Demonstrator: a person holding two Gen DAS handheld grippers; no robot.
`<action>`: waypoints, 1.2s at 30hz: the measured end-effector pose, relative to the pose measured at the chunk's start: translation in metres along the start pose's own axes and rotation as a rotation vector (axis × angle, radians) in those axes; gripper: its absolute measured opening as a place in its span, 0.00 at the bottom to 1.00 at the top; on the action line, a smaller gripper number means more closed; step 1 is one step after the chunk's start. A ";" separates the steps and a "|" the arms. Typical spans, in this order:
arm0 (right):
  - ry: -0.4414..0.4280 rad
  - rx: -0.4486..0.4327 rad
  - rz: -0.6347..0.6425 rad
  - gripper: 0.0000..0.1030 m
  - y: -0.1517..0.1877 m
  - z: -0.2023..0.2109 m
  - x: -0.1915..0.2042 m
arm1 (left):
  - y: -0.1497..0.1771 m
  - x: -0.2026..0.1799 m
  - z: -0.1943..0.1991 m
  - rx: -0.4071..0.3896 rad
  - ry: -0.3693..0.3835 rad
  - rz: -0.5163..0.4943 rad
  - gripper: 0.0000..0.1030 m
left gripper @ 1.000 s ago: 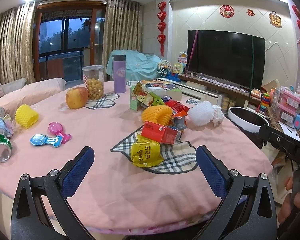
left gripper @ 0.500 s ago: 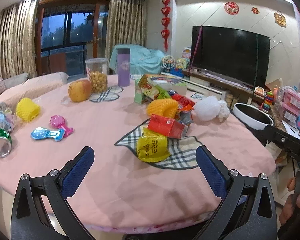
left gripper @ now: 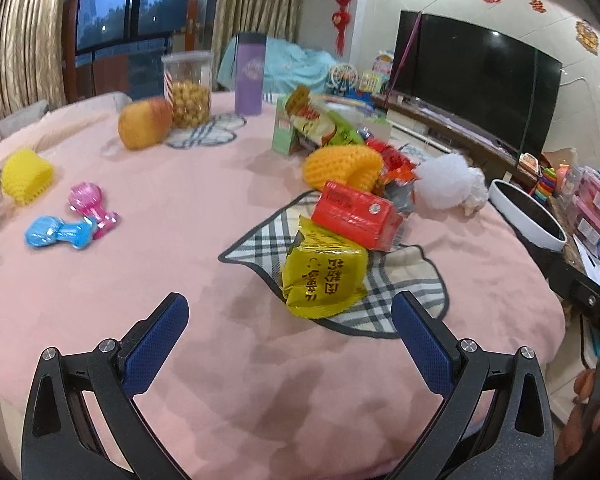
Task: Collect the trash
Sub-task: 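Grasp the yellow snack bag with the left tool while the right tool grasps the red-white milk carton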
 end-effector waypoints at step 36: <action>-0.244 0.237 0.280 1.00 0.000 -0.119 0.111 | -0.013 0.072 -0.020 0.044 0.026 0.131 0.45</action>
Point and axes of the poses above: each gripper's, at about its wrist camera, not at the fingertips, and z roughly against the way its jaws point, x to its left, y to its underside, the point moved 8 cm from there along -z, roughly the way its jaws point, and after that the axes turned 7 degrees about z, right-handed, at the moved point
